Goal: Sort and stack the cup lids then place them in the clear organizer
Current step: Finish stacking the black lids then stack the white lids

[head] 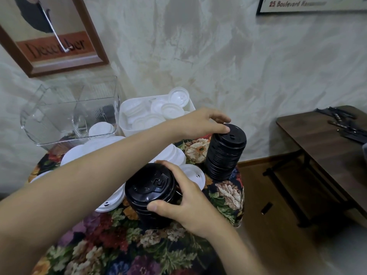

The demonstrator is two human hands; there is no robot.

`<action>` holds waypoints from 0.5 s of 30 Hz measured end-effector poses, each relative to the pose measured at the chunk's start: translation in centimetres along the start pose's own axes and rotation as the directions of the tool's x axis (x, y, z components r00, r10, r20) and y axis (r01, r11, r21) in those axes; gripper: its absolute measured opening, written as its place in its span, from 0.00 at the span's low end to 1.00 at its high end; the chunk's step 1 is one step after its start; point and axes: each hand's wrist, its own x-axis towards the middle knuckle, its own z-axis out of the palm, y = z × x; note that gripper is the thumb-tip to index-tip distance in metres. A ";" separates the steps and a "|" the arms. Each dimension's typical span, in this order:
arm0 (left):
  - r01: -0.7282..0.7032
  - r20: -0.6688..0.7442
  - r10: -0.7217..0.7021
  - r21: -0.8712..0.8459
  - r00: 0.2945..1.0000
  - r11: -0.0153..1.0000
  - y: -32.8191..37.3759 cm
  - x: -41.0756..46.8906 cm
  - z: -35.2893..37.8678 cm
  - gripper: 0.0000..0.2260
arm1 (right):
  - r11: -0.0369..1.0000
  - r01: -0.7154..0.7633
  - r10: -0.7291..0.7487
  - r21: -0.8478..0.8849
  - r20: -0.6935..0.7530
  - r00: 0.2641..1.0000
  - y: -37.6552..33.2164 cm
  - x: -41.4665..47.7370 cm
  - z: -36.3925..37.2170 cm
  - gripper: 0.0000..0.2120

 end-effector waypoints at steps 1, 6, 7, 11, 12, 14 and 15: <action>-0.008 0.005 0.008 -0.002 1.000 1.000 0.0 0.0 -0.1 0.17 | 1.000 0.000 0.000 -0.001 0.002 1.000 0.0 0.0 0.0 0.37; -0.025 0.104 0.023 0.017 0.994 1.000 0.2 -0.5 -0.6 0.20 | 1.000 0.005 -0.005 -0.012 0.004 1.000 0.1 0.0 0.0 0.37; -0.027 0.121 0.023 0.031 0.992 0.999 0.2 -0.6 -0.6 0.21 | 1.000 0.007 -0.007 -0.011 0.002 1.000 0.1 0.0 0.1 0.37; -0.057 0.141 0.051 0.038 0.989 0.998 -0.2 -1.1 -0.5 0.23 | 1.000 0.008 -0.008 -0.005 0.004 1.000 0.1 0.0 -0.1 0.37; -0.063 0.142 0.058 0.030 0.988 0.998 -0.3 -1.2 -0.5 0.24 | 1.000 0.010 -0.010 -0.004 0.005 1.000 0.1 0.0 -0.1 0.37; -0.066 0.137 0.064 0.013 0.988 0.998 -0.7 -1.3 -0.6 0.24 | 1.000 0.014 -0.014 -0.004 0.005 1.000 0.1 0.0 -0.1 0.37; -0.066 0.134 0.064 0.007 0.989 0.998 -0.9 -1.3 -0.7 0.24 | 1.000 0.015 -0.015 -0.004 0.005 1.000 0.1 0.0 0.0 0.37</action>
